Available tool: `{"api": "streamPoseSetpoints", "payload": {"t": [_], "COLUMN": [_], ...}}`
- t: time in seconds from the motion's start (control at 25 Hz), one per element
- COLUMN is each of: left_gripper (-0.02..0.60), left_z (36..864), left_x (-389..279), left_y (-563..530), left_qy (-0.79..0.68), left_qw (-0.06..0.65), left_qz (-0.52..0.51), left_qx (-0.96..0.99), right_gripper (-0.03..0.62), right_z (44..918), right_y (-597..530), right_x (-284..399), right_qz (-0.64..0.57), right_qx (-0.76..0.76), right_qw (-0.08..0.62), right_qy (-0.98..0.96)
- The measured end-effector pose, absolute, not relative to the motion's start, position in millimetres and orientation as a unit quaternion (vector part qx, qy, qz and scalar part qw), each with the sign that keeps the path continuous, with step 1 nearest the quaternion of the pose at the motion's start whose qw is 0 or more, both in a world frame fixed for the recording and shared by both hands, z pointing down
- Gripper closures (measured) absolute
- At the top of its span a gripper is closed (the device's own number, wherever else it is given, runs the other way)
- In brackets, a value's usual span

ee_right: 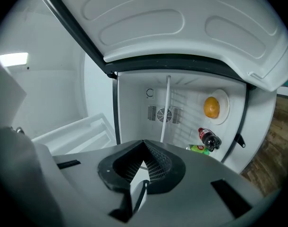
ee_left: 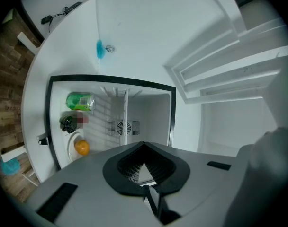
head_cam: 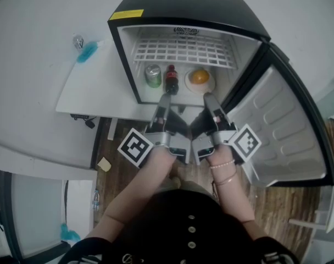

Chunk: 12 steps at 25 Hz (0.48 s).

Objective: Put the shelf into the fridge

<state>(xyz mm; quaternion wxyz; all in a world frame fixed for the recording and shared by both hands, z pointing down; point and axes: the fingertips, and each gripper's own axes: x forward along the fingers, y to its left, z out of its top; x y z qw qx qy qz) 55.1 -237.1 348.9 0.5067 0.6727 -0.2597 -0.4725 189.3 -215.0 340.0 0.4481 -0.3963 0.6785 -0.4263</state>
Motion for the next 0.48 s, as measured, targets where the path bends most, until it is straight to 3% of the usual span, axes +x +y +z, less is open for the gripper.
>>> {"api": "streamPoseSetpoints", "payload": {"t": [0.48], "left_gripper": [0.575], "left_z": [339.1], "left_x": [56.7], "left_y": [-235.9], "left_qy": [-0.256], "left_qw": [0.490], "left_qz": [-0.464], "left_qx": [0.692], "right_gripper": [0.585], "right_z": [337.7], "right_y": [-212.3], "right_x": [187.4], "right_qz": [-0.423], "right_qx": [-0.399], "right_qw": [0.437], "right_qy": [0.686]}}
